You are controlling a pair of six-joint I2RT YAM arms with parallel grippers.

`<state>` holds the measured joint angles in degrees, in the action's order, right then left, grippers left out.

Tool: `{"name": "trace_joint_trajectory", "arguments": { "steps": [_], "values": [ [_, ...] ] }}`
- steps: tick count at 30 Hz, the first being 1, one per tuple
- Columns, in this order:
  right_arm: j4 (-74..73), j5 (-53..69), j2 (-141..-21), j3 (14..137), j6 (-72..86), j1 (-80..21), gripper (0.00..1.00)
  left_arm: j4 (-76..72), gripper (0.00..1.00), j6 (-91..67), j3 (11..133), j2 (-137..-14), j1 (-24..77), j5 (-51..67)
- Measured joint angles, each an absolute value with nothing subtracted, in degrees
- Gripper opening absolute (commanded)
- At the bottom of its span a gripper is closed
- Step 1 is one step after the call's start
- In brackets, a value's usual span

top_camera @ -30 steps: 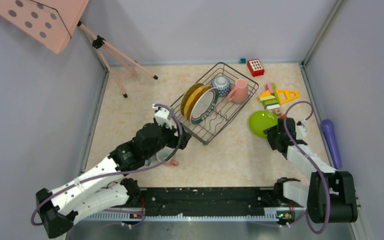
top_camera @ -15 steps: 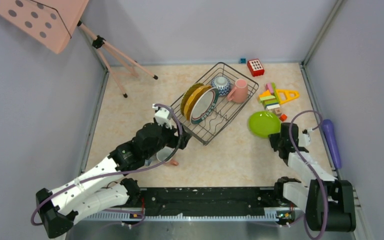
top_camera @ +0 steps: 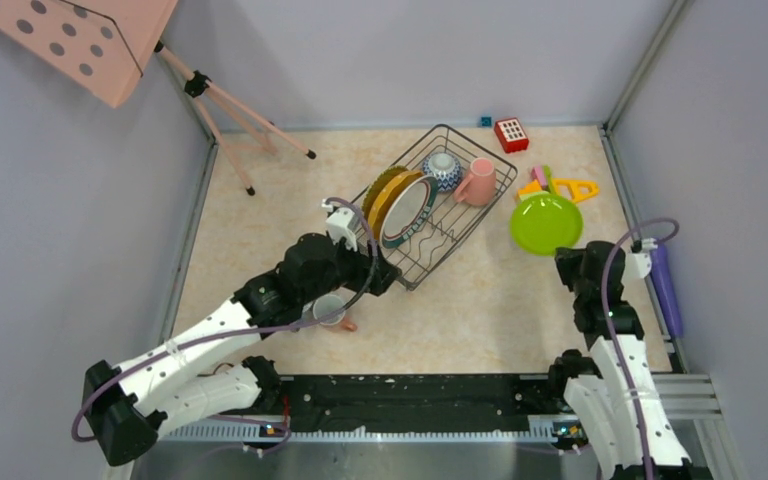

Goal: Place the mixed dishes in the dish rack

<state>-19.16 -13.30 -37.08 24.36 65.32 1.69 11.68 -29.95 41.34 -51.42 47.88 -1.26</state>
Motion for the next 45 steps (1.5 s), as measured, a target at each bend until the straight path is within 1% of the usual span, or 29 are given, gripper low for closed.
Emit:
{"name": "trace_joint_trajectory", "arguments": {
  "steps": [4,7,12,17,23,26,32,36,40,45],
  "values": [
    [-20.6,-12.4,-33.6,28.5,59.9,1.7,0.00,10.1,0.80,-30.6,44.4,-55.2,46.1,2.8],
    [-19.8,-8.4,-32.0,30.2,55.0,1.7,0.00,8.0,0.79,-31.9,47.0,-58.1,43.8,6.8],
    [-15.4,4.3,-30.4,30.4,48.3,1.7,0.00,4.1,0.78,-33.2,49.7,-61.1,41.2,12.2],
    [-9.1,18.9,-30.4,30.4,45.4,1.7,0.00,1.6,0.77,-34.6,51.4,-62.0,39.2,15.2],
    [-3.7,32.0,-31.9,30.4,43.9,1.7,0.00,-2.9,0.71,-36.6,52.8,-65.0,38.5,16.8],
    [-1.4,36.6,-33.1,30.4,43.8,1.7,0.00,-5.8,0.68,-37.9,52.8,-67.9,38.5,18.7],
    [0.3,41.4,-34.3,30.4,43.3,1.7,0.00,-11.3,0.66,-41.8,52.9,-73.4,38.5,23.8],
    [0.6,42.3,-34.9,30.4,43.0,1.7,0.00,-14.7,0.66,-44.0,52.9,-74.6,38.5,26.2],
    [-0.9,40.0,-34.4,30.4,43.0,1.7,0.00,-16.2,0.68,-45.0,52.8,-74.0,38.4,24.8],
    [-1.5,36.2,-33.0,30.3,43.2,1.7,0.00,-16.3,0.69,-45.1,51.2,-69.7,38.2,21.4]
  ]
}}
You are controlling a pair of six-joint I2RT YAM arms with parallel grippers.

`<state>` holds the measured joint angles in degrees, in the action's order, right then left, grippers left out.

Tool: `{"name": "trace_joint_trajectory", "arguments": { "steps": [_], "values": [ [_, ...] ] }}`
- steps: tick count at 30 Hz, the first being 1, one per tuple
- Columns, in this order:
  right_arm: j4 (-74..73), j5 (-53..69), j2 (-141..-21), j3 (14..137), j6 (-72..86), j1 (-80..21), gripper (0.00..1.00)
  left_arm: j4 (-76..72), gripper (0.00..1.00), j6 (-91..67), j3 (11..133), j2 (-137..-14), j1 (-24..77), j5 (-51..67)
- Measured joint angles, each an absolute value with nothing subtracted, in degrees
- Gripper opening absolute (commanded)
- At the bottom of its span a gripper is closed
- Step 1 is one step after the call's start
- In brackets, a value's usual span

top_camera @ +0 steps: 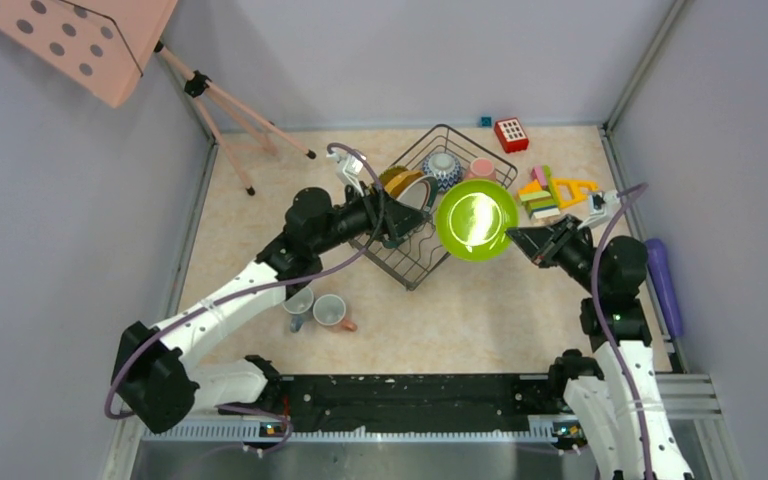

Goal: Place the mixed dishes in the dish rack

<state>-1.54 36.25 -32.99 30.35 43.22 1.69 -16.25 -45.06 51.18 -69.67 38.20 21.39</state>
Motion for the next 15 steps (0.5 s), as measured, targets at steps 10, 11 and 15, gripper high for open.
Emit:
{"name": "trace_joint_trajectory", "arguments": {
  "steps": [10,11,15],
  "values": [
    [0.4,39.2,-36.4,30.0,43.1,1.7,0.00,-17.5,0.64,-45.2,53.2,-72.5,38.2,25.5],
    [0.5,39.4,-36.4,30.0,43.1,1.7,0.00,-17.6,0.62,-45.4,53.5,-73.7,38.2,26.3],
    [0.8,40.7,-36.4,30.0,43.1,1.7,0.00,-17.6,0.45,-46.8,53.8,-76.8,38.2,28.9]
  ]
}}
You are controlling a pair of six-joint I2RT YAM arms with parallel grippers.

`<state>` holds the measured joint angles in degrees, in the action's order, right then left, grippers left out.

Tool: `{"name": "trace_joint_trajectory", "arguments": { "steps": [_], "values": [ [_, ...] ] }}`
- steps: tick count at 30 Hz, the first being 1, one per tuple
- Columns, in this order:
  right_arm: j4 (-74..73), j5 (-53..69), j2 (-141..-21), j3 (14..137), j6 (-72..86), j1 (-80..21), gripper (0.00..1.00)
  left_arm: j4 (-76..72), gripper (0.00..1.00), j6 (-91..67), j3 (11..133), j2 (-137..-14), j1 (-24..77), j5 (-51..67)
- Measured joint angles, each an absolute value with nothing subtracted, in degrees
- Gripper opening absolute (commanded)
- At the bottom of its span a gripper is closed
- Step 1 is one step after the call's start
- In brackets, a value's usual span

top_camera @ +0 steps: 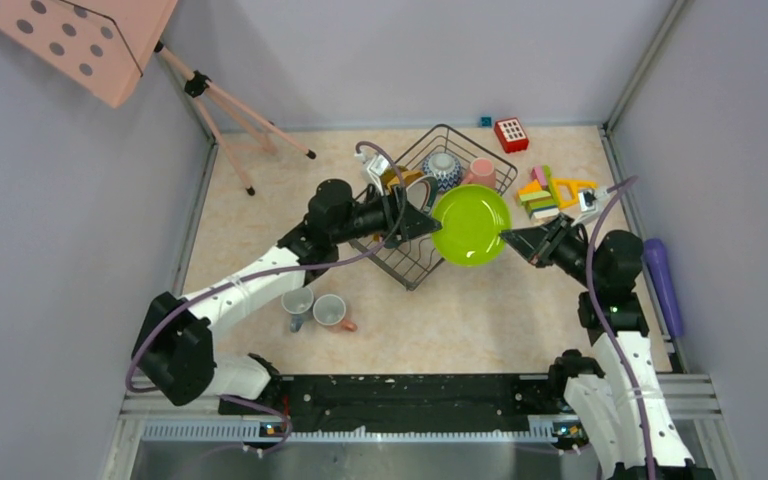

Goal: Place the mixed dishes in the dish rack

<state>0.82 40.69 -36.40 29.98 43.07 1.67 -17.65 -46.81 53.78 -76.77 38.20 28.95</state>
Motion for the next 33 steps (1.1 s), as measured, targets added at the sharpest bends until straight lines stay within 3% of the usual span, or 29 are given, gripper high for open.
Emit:
{"name": "trace_joint_trajectory", "arguments": {
  "steps": [9,12,14,15,17,18,19,24,33],
  "values": [
    [0.9,41.9,-37.4,30.0,43.0,1.7,0.00,-18.0,0.19,-47.5,56.4,-78.4,38.2,32.3],
    [1.0,42.1,-38.0,30.0,43.1,1.7,0.00,-17.7,0.00,-46.8,56.8,-78.7,38.1,32.5],
    [1.3,42.1,-38.0,30.0,43.1,1.7,0.00,-16.3,0.00,-45.5,57.5,-80.0,37.7,31.9],
    [1.3,42.1,-38.0,30.1,43.0,1.7,0.13,-15.7,0.00,-45.2,57.8,-80.6,37.5,31.8],
    [1.3,42.0,-38.1,30.1,43.0,1.7,0.54,-14.7,0.00,-44.8,58.0,-81.6,37.3,31.4],
    [1.1,42.1,-38.3,30.2,43.2,1.7,0.69,-13.9,0.00,-44.3,58.2,-81.8,37.3,31.2],
    [0.5,41.9,-38.5,30.5,42.4,1.6,0.76,-12.8,0.00,-43.5,58.4,-81.9,37.4,31.0],
    [-5.3,35.7,-40.2,33.2,39.1,1.7,0.81,-4.7,0.00,-35.2,61.0,-80.3,38.7,24.2],
    [-9.9,22.3,-40.3,33.9,36.9,1.7,0.81,8.3,0.00,-15.9,66.8,-74.7,47.9,-5.2]
  ]
}}
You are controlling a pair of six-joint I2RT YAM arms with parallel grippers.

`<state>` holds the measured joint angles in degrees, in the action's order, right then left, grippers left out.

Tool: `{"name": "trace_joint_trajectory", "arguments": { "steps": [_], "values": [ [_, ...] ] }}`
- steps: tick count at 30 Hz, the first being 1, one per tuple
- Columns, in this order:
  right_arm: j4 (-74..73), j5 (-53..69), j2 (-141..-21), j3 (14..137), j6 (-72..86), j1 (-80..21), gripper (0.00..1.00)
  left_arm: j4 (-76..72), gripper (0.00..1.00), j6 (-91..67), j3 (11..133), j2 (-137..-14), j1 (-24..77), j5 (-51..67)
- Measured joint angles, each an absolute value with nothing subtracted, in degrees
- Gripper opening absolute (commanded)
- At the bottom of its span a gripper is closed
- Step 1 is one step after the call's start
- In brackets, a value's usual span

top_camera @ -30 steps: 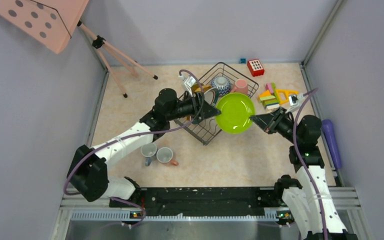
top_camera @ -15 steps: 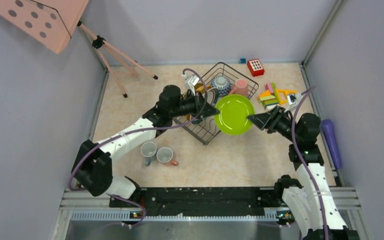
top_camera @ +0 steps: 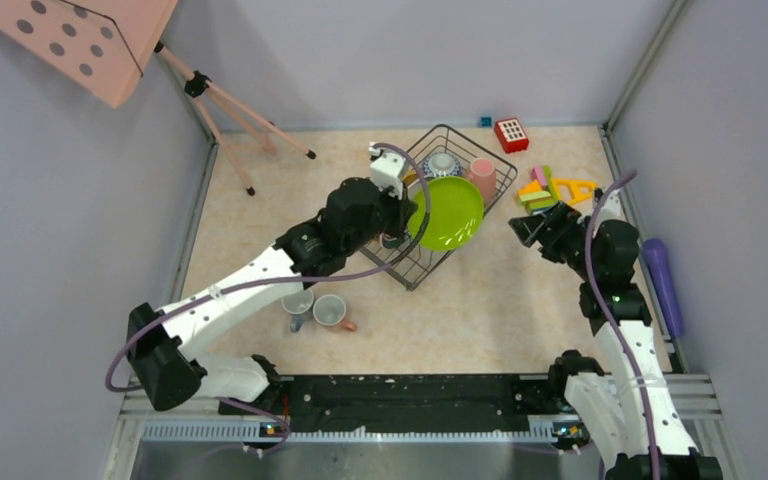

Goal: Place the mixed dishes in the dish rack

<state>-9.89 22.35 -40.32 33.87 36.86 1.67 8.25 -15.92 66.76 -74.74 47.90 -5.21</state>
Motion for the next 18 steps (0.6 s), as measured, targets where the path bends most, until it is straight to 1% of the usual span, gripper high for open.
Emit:
{"name": "trace_joint_trajectory", "arguments": {
  "steps": [4,8,13,18],
  "values": [
    [-9.8,18.8,-40.3,33.9,36.8,1.7,0.81,10.4,0.00,-8.4,69.9,-75.6,53.2,-19.6],
    [-9.4,16.8,-40.2,33.8,37.0,1.7,0.80,10.3,0.00,0.1,73.8,-80.0,58.0,-32.9],
    [-8.4,15.8,-39.7,33.2,37.3,1.7,0.79,9.4,0.00,8.0,75.0,-86.5,60.3,-43.6],
    [-7.4,15.6,-39.3,31.7,37.6,1.7,0.79,6.4,0.00,13.9,75.0,-91.9,60.9,-51.6]
  ]
}}
